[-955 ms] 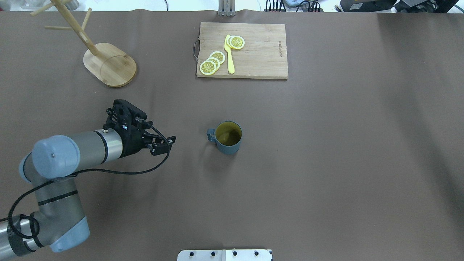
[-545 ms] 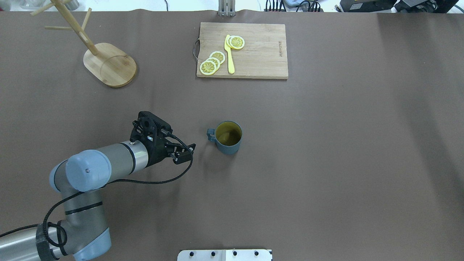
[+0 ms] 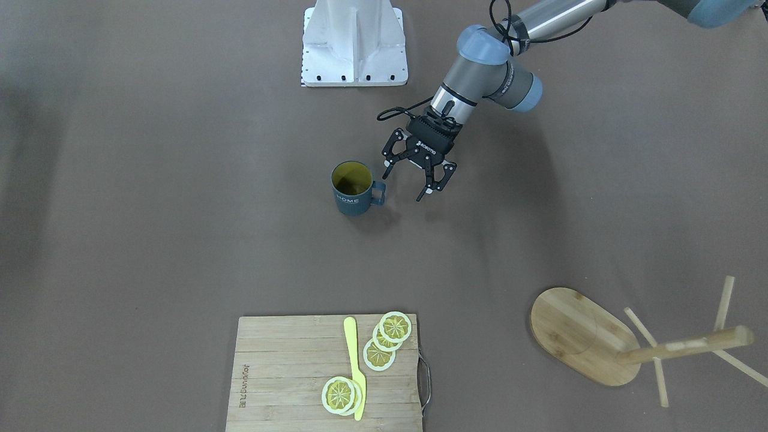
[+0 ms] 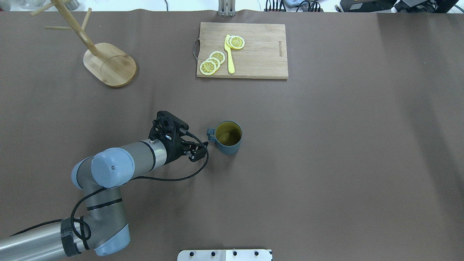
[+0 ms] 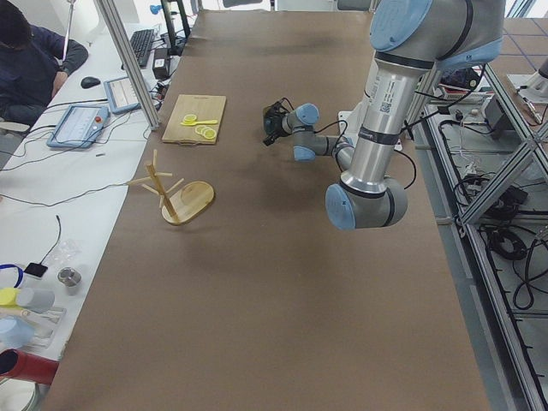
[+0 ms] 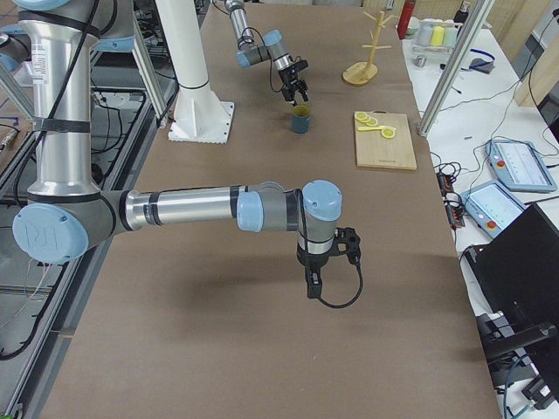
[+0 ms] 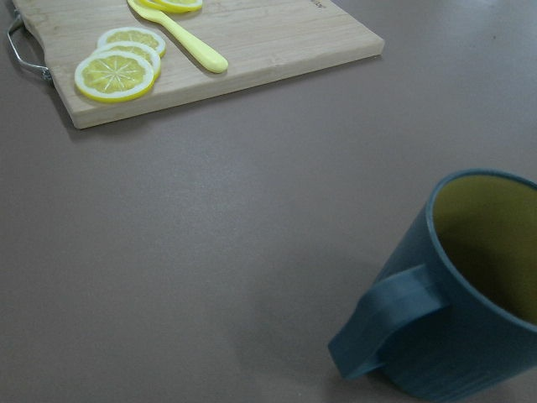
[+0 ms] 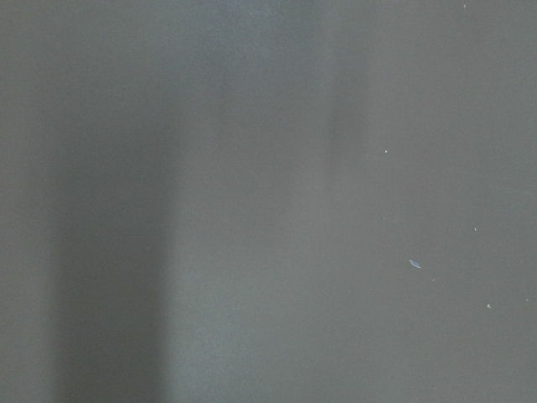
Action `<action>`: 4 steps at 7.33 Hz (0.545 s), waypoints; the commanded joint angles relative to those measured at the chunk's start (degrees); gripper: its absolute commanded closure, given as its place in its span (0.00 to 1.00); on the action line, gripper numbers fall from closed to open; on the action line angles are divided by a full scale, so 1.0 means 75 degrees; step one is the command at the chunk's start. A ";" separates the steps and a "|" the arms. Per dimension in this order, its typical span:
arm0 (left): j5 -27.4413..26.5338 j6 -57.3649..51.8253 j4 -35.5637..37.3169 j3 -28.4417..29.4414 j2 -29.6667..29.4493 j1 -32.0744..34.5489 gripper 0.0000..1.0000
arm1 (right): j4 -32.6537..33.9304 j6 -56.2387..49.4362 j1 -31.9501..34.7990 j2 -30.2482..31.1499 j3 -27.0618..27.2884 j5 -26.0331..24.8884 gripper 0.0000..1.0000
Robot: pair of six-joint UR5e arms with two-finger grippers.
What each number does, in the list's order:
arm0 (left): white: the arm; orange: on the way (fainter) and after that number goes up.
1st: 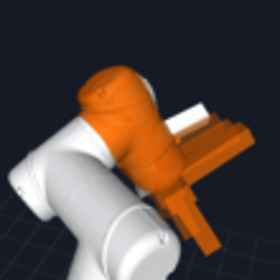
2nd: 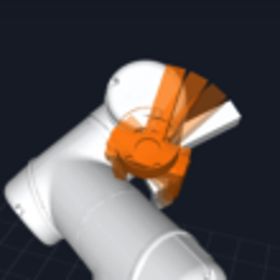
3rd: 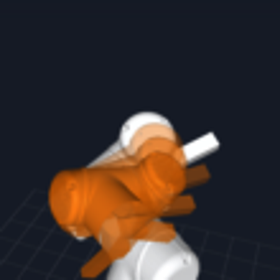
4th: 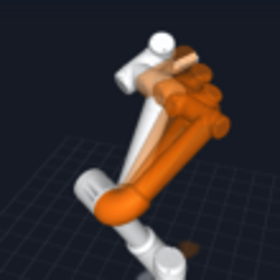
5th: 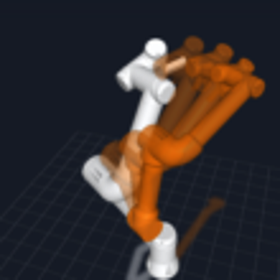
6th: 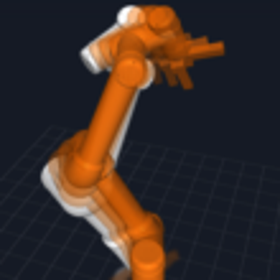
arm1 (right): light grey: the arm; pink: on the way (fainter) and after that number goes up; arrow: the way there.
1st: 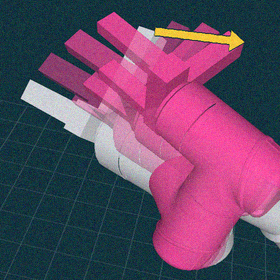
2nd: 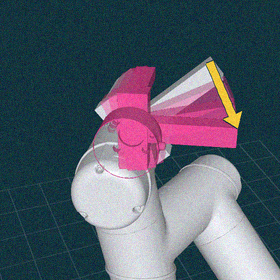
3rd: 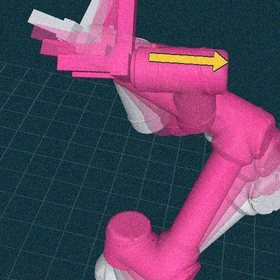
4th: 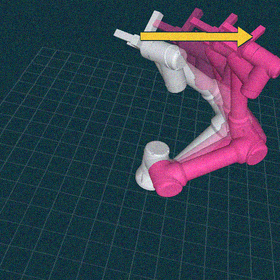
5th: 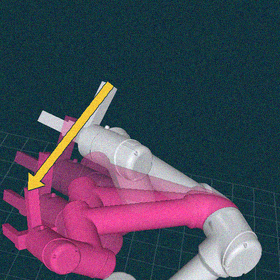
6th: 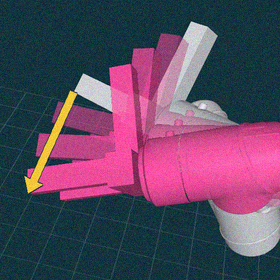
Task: Hang cup on storage rack
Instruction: 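Grasp the teal mug rim with the left gripper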
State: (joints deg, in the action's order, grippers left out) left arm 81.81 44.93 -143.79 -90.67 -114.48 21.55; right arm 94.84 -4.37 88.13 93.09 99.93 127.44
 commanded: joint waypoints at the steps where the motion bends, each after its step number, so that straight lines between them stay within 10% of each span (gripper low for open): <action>1: 0.0002 0.0009 0.0000 0.0205 -0.0216 -0.0014 0.20 | 0.0000 0.0032 0.0004 0.0011 0.0001 0.0000 0.00; 4: 0.0014 0.0021 -0.0012 0.0347 -0.0358 -0.0015 0.23 | 0.0000 0.0055 0.0004 -0.0001 -0.0011 -0.0023 0.00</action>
State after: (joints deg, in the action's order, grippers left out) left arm 81.85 45.08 -143.86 -88.33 -116.89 21.41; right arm 94.83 -4.04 88.15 93.09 99.89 127.35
